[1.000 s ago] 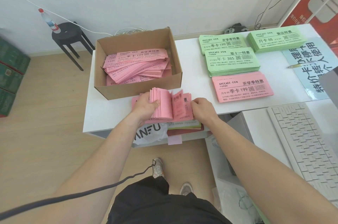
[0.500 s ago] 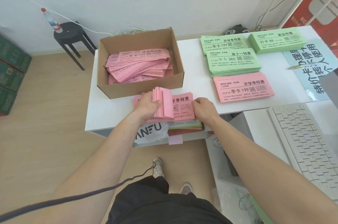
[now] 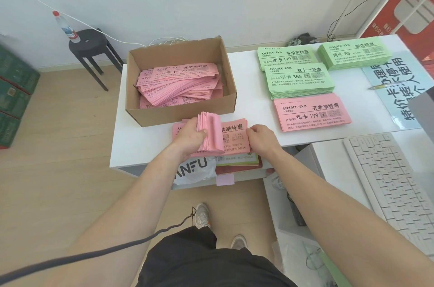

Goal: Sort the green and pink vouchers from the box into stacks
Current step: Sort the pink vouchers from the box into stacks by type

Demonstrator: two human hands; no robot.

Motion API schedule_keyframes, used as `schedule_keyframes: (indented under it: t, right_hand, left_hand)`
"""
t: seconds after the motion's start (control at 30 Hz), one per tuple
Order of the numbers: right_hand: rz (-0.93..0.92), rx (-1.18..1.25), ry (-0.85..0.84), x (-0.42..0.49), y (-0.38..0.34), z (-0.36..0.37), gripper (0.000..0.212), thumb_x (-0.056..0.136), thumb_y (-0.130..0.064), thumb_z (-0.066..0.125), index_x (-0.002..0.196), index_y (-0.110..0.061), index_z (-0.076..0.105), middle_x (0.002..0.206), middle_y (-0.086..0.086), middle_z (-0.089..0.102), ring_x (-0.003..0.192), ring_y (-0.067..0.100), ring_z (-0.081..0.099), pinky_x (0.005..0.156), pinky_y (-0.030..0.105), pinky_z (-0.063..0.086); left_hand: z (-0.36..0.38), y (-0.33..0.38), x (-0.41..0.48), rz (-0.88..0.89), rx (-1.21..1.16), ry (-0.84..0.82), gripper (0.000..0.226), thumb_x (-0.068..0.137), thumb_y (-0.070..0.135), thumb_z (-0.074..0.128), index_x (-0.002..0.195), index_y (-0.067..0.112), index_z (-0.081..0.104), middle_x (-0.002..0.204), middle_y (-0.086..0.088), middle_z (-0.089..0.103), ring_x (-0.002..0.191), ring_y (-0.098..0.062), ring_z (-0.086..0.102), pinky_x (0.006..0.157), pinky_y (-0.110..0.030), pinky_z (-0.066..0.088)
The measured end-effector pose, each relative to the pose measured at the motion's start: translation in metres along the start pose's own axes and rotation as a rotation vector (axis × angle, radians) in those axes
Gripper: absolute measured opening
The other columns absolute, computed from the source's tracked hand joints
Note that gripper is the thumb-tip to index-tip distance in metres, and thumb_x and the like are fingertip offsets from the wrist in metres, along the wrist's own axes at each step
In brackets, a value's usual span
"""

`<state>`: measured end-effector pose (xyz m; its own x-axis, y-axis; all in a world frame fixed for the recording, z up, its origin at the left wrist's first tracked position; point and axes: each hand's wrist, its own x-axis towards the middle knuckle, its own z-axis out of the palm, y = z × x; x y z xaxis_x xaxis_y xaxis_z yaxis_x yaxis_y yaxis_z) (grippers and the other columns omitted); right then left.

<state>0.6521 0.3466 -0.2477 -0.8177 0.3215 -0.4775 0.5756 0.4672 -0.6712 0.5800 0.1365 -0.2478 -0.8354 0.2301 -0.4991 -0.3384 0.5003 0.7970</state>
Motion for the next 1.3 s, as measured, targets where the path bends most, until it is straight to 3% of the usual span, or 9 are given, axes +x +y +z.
schedule_keyframes:
  t: [0.3,0.57,0.8,0.93,1.1,1.3]
  right_hand:
    - [-0.007,-0.025,0.003,0.001,-0.001,0.000,0.032,0.102,-0.025,0.040,0.090,-0.008,0.064,0.091,0.009,0.071,0.086,0.028,0.068,0.068,0.033,0.050]
    - [-0.001,-0.019,-0.006,0.001,-0.003,-0.001,0.037,0.103,-0.027,0.038,0.097,-0.004,0.067,0.094,0.009,0.073,0.087,0.029,0.071,0.083,0.046,0.059]
    - [0.000,-0.021,-0.004,-0.002,-0.006,-0.003,0.038,0.102,-0.026,0.038,0.096,0.001,0.065,0.092,0.013,0.073,0.089,0.032,0.071,0.082,0.046,0.058]
    - [-0.002,-0.023,0.006,-0.001,-0.005,-0.003,0.036,0.101,-0.024,0.039,0.088,0.000,0.063,0.092,0.014,0.072,0.086,0.033,0.070,0.079,0.045,0.056]
    - [-0.020,-0.045,0.019,0.001,-0.004,-0.003,0.031,0.101,-0.023,0.039,0.078,-0.009,0.054,0.082,0.010,0.067,0.076,0.032,0.063,0.071,0.040,0.051]
    - [-0.014,-0.032,0.012,0.000,-0.004,-0.003,0.031,0.101,-0.023,0.039,0.076,-0.011,0.054,0.086,0.011,0.069,0.083,0.034,0.068,0.079,0.045,0.056]
  left_hand:
    - [0.000,0.000,0.002,-0.010,-0.006,-0.036,0.036,0.102,0.007,0.048,0.136,0.016,0.054,0.126,-0.004,0.065,0.118,-0.024,0.060,0.107,-0.049,0.045]
    - [0.000,-0.001,0.006,-0.020,-0.017,-0.064,0.038,0.102,0.005,0.047,0.137,0.016,0.054,0.127,-0.005,0.065,0.118,-0.025,0.060,0.107,-0.049,0.046]
    - [0.002,-0.009,0.013,-0.007,0.005,-0.074,0.037,0.096,0.016,0.053,0.133,0.021,0.059,0.121,-0.001,0.069,0.113,-0.022,0.065,0.104,-0.049,0.048]
    - [0.001,-0.011,0.015,0.007,0.002,-0.068,0.035,0.100,0.011,0.051,0.132,0.022,0.061,0.123,-0.001,0.068,0.117,-0.023,0.062,0.107,-0.048,0.046]
    - [0.004,-0.019,0.019,0.000,-0.125,-0.095,0.034,0.091,0.019,0.058,0.114,0.042,0.064,0.125,0.000,0.069,0.118,-0.023,0.063,0.107,-0.052,0.046]
    - [0.009,-0.019,0.019,0.001,-0.186,-0.134,0.037,0.089,0.019,0.057,0.101,0.052,0.070,0.120,0.001,0.072,0.117,-0.025,0.065,0.106,-0.054,0.046]
